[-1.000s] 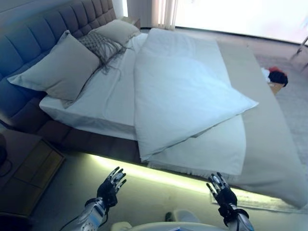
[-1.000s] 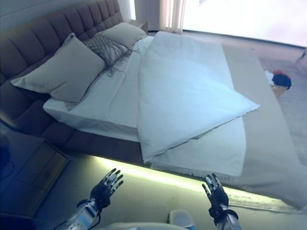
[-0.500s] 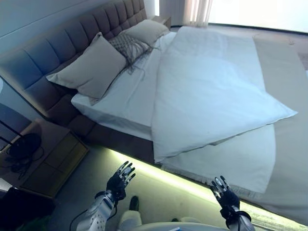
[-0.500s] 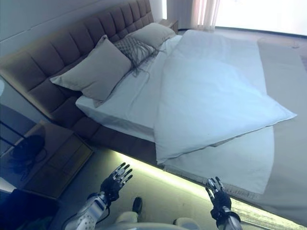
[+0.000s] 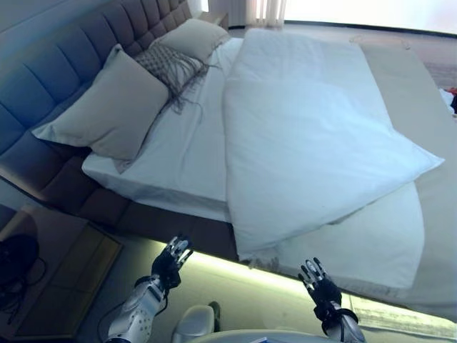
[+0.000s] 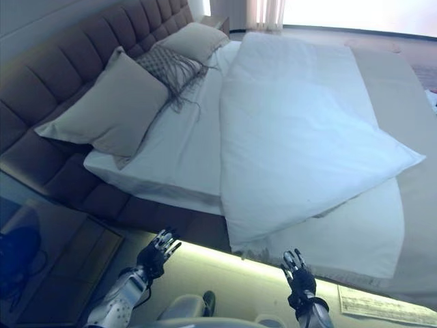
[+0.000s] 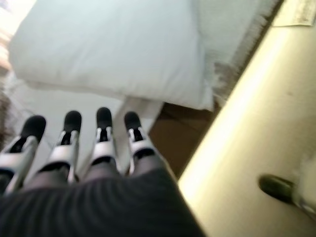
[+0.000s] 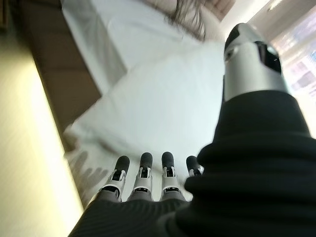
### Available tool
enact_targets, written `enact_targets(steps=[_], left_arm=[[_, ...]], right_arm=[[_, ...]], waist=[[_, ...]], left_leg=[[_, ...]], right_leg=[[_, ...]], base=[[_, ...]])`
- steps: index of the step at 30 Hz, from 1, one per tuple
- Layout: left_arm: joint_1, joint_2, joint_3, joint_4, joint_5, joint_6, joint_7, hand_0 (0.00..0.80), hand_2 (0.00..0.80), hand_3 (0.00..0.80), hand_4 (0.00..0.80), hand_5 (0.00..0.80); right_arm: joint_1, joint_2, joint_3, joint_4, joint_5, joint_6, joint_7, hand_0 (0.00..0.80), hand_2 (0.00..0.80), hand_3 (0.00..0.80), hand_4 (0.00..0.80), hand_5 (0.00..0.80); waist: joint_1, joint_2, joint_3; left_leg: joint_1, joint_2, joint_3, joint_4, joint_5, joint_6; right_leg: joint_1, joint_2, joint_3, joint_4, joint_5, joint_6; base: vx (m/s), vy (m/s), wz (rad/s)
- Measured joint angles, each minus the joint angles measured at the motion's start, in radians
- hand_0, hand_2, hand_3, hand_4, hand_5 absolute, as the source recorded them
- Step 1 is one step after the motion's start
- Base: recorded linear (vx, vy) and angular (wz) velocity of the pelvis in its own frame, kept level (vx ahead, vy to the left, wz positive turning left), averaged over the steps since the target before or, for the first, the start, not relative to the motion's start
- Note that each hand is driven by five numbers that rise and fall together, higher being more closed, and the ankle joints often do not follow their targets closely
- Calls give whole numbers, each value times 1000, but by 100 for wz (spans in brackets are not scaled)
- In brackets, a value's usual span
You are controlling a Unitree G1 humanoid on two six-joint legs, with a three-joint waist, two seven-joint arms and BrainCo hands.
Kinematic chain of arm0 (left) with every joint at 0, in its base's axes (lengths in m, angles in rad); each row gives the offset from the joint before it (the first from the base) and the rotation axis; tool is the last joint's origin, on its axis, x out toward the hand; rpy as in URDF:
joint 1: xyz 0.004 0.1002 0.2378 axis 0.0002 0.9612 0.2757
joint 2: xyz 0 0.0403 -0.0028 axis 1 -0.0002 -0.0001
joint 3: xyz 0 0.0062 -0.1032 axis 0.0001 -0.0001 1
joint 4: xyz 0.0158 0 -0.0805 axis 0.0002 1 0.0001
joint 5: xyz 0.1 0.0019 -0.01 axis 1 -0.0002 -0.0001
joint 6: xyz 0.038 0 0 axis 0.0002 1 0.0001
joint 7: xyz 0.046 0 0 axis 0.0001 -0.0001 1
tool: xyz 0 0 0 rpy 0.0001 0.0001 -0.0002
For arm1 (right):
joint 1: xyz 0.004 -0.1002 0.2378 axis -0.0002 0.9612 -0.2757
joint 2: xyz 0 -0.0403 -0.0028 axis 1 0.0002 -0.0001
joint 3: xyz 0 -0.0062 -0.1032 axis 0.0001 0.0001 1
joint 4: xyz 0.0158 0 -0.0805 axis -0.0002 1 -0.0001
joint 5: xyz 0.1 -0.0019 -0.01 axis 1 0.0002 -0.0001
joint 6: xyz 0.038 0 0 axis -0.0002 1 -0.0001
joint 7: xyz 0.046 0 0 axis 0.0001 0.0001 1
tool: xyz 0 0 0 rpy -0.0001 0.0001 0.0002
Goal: Make the bed neatly
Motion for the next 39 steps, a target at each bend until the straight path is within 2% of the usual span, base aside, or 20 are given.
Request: enact_targets(steps=[2,4,7,9,11,12,13,17,20,27,31,34,39], left_arm=[[6,6,-4,10,0,1,3,0,0,0,0,0],[6,29,1,10,0,-1,8,0,0,0,0,0],[5,48,2,12,0,-1,22,0,0,0,0,0],[10,45,4,16,-1,-1,27,0,0,0,0,0],[21,43,10,16,-1,-1,24,0,0,0,0,0],[32,49,20,14,-1,-1,24,0,0,0,0,0],[39,40,34,32,-1,0,23,0,0,0,0,0],[77,23,39,40,-1,7,20,0,0,0,0,0],[76,20,41,40,-1,7,10,0,0,0,0,0],[75,2,85,41,-1,8,-2,0,0,0,0,0],[73,6,91,56,0,8,-7,0,0,0,0,0],[77,9,103,56,0,8,-7,0,0,0,0,0],[85,3,101,73,-2,6,-10,0,0,0,0,0]], right_arm=[[-6,12,2,-5,-15,-4,-9,0,0,0,0,0],[-13,16,13,-6,-27,-5,-13,0,0,0,0,0],[-13,11,9,-5,-32,-9,-15,0,0,0,0,0],[-2,11,8,7,-32,-9,-12,0,0,0,0,0],[1,12,5,34,-32,-9,-8,0,0,0,0,0],[5,18,5,37,-32,-9,-6,0,0,0,0,0],[0,17,3,50,-32,-8,-4,0,0,0,0,0],[-31,-1,-32,54,-32,-8,-7,0,0,0,0,0],[-48,-9,-32,55,-33,-8,-21,0,0,0,0,0],[-40,-11,-32,98,-34,2,-27,0,0,0,0,0],[-42,-27,-31,112,-33,44,-15,0,0,0,0,0],[-49,-36,-18,109,-33,74,-13,0,0,0,0,0],[-76,-49,-15,149,-39,79,-12,0,0,0,0,0]], waist=[[-1,13,-15],[0,9,-34],[-14,16,-33],[-33,6,-39],[-34,-14,-46],[-32,-39,-57],[-30,-49,-63],[-27,-6,-83],[-28,-2,-83],[-31,-6,-86],[-31,-7,-83],[-26,-8,-68],[-22,0,-44]], left_leg=[[30,3,5,-29,-3,15],[40,5,4,-59,9,27],[69,22,2,-107,14,35],[86,23,-5,-121,19,28],[104,20,-9,-132,7,11],[107,8,-14,-131,2,-1],[120,12,-25,-130,-4,-14],[123,80,-24,-136,-11,-56],[137,103,-15,-153,-4,-72],[138,110,-18,-170,-3,-74],[136,124,-40,-159,-6,-85],[133,151,-48,-129,-18,-103],[57,167,-54,-17,-20,-102]], right_leg=[[-25,-11,-11,59,61,-12],[-63,-22,-42,80,56,-17],[-97,-21,-72,-66,31,-15],[-94,-27,-74,-201,52,9],[-90,-36,-73,-319,120,19],[-85,-44,-74,-363,175,11],[-74,-41,-68,-385,187,42],[-50,30,-82,-443,194,10],[-44,51,-83,-465,208,-2],[-29,49,-89,-490,213,1],[2,66,-103,-520,214,-3],[12,95,-108,-522,202,-24],[4,116,-119,-498,194,-55]], base=[[272,59,-9],[219,-31,-8],[187,-90,-5],[186,-86,14],[153,-76,9],[166,-106,12],[188,-134,8],[142,-137,-5],[124,-205,-10],[133,-300,2],[94,-361,16],[82,-234,6],[58,-5,16]])
